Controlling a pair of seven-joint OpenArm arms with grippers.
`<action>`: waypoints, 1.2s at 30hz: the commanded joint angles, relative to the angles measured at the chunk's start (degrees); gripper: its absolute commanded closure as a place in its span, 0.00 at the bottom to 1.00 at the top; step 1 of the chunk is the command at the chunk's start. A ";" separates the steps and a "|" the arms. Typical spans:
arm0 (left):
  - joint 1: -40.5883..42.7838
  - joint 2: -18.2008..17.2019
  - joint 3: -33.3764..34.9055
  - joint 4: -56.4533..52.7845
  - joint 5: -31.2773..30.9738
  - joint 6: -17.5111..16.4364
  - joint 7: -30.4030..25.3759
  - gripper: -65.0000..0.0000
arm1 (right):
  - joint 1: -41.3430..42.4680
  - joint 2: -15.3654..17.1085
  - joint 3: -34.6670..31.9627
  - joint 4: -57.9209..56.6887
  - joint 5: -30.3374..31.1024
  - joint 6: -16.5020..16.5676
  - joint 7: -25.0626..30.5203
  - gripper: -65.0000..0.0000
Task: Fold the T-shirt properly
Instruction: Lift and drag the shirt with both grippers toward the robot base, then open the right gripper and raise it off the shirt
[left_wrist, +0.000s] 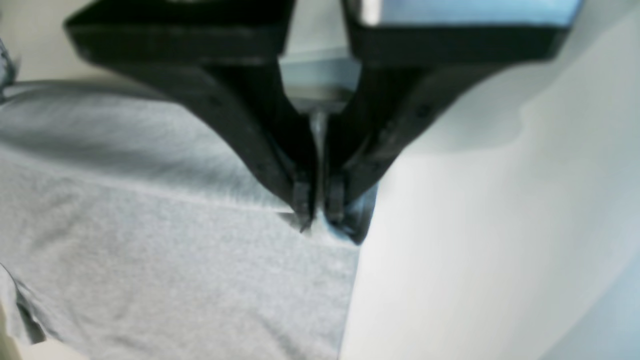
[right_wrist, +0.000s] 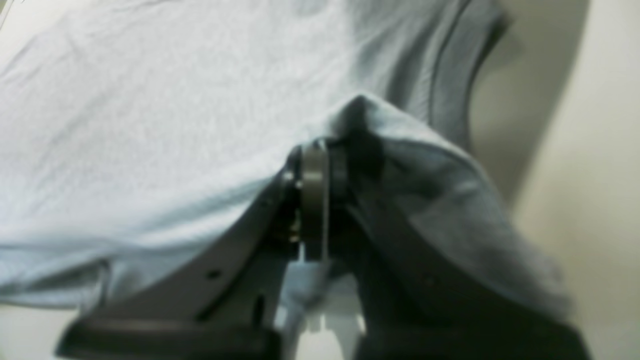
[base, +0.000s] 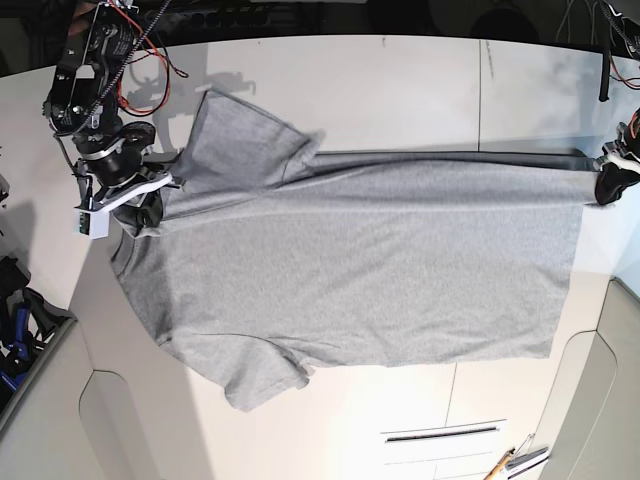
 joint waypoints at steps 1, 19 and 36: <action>-0.33 -1.42 -0.48 0.87 -0.28 0.13 -1.86 1.00 | 0.90 0.57 0.07 0.85 0.02 0.20 1.73 1.00; -0.31 -1.44 -0.48 0.87 0.87 0.17 -1.84 0.66 | 1.22 1.55 0.07 -3.72 0.57 0.68 5.84 0.79; -0.31 -1.77 -8.33 1.05 0.90 -2.27 -4.17 0.60 | -7.32 1.53 7.26 12.57 0.76 0.85 -14.25 0.52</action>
